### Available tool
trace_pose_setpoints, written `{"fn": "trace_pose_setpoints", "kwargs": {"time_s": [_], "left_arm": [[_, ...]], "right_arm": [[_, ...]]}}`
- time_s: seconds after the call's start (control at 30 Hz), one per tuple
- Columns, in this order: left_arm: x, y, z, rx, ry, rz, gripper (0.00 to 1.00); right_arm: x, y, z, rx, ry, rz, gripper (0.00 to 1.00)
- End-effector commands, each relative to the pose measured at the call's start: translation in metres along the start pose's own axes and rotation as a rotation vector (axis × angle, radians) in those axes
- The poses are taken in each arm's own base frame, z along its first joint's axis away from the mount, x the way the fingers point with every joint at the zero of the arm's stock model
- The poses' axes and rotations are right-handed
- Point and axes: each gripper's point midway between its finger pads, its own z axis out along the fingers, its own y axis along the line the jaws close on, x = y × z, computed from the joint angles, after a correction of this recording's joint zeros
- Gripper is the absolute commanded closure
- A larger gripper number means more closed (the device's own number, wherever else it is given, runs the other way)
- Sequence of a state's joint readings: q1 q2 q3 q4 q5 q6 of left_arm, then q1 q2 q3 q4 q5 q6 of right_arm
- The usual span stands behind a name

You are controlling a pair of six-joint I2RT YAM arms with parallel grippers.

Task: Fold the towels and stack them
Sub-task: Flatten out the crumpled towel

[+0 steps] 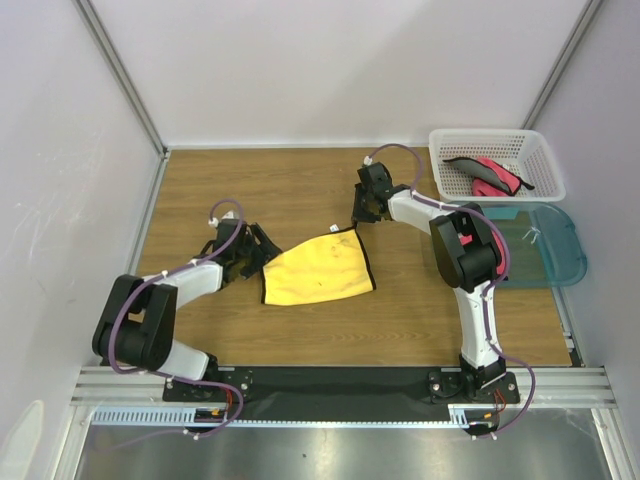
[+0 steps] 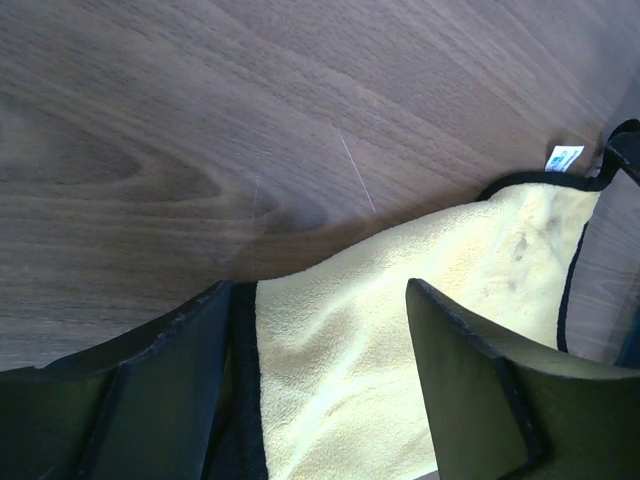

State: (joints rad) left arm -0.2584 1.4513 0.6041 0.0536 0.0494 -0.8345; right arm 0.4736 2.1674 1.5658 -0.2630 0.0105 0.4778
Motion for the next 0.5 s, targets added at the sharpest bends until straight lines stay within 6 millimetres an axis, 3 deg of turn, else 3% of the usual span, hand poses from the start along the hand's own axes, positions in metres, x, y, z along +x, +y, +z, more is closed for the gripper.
{"fn": "trace_pose_setpoints", "kwargs": {"time_s": [0.0,0.1,0.2,0.23,0.33,0.47], "left_arm": [[-0.007,-0.010,0.003,0.034,-0.015,-0.028,0.25],[-0.007,-0.012,0.004,0.039,-0.011,-0.032,0.26],[-0.006,-0.013,0.002,0.039,0.001,-0.034,0.26],[-0.004,-0.012,0.001,0.035,0.006,-0.036,0.25],[0.001,-0.005,-0.002,0.022,0.014,-0.045,0.21],[0.006,0.000,0.000,0.022,0.012,-0.065,0.20]], "right_arm": [[-0.022,0.016,0.001,-0.040,-0.063,-0.010,0.76],[-0.023,0.017,0.001,-0.041,-0.064,-0.017,0.75],[-0.026,0.022,-0.001,-0.064,-0.060,-0.020,0.63],[-0.026,0.022,-0.003,-0.059,-0.057,-0.018,0.54],[-0.026,0.020,-0.004,-0.051,-0.062,-0.022,0.45],[-0.023,0.019,0.000,-0.048,-0.055,-0.031,0.45]]}}
